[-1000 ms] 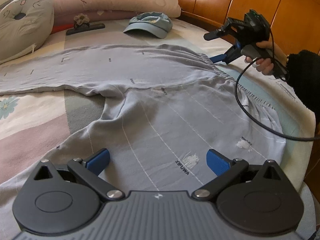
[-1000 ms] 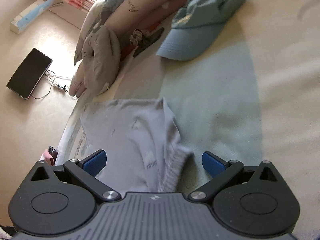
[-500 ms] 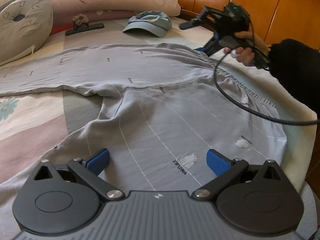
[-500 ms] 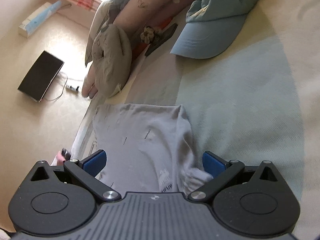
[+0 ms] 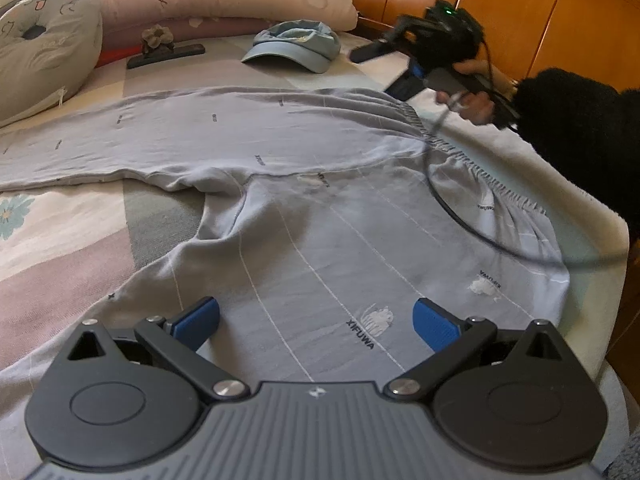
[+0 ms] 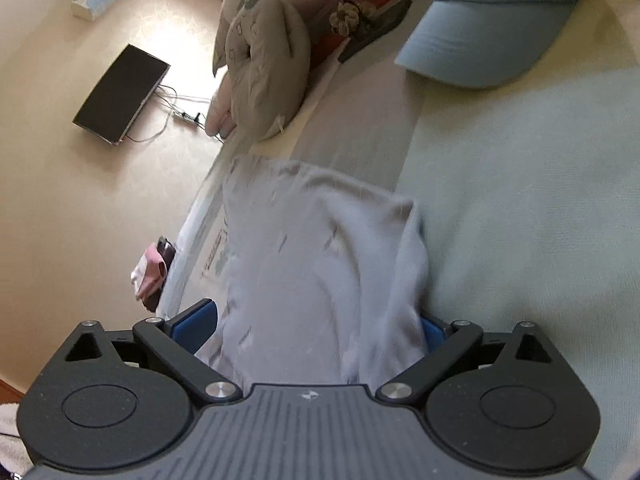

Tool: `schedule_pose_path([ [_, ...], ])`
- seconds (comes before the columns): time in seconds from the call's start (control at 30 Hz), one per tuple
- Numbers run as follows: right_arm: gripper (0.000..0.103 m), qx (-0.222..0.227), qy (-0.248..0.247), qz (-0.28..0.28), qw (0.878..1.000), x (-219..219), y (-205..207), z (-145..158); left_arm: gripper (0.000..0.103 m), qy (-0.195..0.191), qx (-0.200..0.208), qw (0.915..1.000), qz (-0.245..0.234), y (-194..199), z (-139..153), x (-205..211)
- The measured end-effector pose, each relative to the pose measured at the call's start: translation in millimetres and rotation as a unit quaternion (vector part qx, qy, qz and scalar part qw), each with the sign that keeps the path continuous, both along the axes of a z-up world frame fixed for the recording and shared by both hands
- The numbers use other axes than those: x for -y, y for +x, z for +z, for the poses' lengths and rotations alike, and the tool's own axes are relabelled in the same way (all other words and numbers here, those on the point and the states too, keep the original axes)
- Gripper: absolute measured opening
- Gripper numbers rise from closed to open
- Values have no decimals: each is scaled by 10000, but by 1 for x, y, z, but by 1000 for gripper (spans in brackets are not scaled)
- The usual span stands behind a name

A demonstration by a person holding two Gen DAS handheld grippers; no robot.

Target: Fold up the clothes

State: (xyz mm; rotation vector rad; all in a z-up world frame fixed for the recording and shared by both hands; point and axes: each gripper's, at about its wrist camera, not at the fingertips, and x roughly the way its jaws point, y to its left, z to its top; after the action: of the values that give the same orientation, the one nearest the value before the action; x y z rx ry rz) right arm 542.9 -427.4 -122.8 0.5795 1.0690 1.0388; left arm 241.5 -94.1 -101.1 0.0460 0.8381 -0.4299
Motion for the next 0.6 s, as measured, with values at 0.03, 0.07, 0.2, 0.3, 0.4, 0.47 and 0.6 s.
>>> schedule_pose_path([
  [0.03,94,8,-29,-23,10000,-1,3,0,102,8,4,10000,-3,0,0,0],
  [0.07,86,15,-68,-47,10000,-2,7,0,102,6,8,10000,-7,0,0,0],
  [0.2,50,35,-185,-300,9994,5,7,-9,102,-2,31,10000,-11,-1,-1,-1],
  [0.3,33,103,-244,-481,9985,8,3,-15,102,27,57,10000,-43,-1,-2,0],
  [0.4,4,93,-359,-670,9971,11,3,-22,102,31,70,10000,-52,0,-2,0],
  [0.47,4,82,-400,-790,9960,11,3,-25,102,25,62,10000,-47,0,-2,0],
  [0.6,4,439,-799,-965,9912,-2,-9,-12,102,-6,3,10000,-45,1,2,-2],
])
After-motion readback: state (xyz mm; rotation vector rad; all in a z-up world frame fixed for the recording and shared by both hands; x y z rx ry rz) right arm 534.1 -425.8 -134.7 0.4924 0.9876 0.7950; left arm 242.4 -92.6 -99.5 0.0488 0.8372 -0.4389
